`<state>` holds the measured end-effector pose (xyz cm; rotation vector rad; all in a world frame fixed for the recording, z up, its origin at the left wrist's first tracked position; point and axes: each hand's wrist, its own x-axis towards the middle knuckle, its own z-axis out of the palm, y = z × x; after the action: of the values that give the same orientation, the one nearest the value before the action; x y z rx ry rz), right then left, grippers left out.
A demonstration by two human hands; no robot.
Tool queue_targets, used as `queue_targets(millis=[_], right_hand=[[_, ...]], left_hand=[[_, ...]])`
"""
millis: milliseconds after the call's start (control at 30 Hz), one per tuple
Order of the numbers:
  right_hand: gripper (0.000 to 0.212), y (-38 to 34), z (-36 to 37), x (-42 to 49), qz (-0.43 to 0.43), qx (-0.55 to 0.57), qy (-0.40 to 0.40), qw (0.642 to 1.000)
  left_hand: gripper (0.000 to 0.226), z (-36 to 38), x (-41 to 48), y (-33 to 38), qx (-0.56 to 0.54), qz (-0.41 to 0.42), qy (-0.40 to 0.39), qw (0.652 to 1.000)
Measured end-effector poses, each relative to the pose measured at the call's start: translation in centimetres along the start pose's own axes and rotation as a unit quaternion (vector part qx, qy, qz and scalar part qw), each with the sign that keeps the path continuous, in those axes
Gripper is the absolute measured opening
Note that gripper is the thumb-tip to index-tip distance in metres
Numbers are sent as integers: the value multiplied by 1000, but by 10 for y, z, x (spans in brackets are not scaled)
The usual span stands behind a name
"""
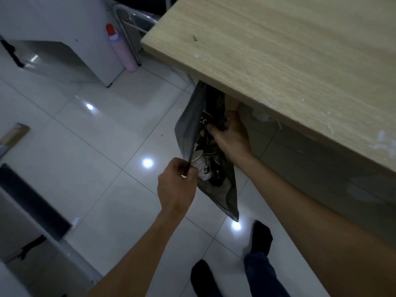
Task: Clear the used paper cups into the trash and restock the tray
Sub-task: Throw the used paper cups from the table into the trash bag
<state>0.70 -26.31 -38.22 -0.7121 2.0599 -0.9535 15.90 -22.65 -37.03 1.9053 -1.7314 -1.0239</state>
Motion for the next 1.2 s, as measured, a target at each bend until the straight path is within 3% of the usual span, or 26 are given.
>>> queue_targets(millis=[300,633,900,1000,1200], right_hand=[[43,25,-21,-47,-7,13,-53,998],[24,13,-68,-106,-53,93,-16,994],[16,-30,-137,-182,-93,131,-10,987],[12,-43,-160,-201,-114,128,-3,985],[9,-62,-230,-201,-150,158,87,972]], left_hand=[[10,-6,-2,3,46,17,4,999],[13,-4,-23,21,76,52,-9,996],[11,-35,-72,65,24,55,12,998],[13,-42,-90,88,-29,92,2,995],[13,-34,-117,170,-119,291,-45,948]])
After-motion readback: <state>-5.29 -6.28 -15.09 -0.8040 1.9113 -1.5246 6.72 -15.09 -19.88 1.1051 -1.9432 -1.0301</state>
